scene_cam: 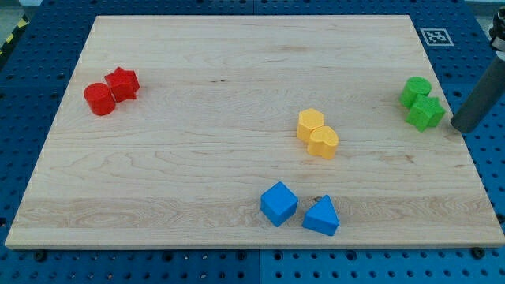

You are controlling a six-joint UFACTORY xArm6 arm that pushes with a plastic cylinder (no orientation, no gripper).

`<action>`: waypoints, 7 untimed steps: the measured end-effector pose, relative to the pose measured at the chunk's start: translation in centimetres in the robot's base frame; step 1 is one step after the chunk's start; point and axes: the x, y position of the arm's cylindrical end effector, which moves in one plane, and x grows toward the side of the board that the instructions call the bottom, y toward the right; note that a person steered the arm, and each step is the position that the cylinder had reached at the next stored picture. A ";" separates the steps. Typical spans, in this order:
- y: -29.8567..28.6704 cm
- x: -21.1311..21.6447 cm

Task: Separate the green blocks

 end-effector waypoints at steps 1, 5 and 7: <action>-0.6 -0.3; -1.3 -3.1; -4.0 -3.1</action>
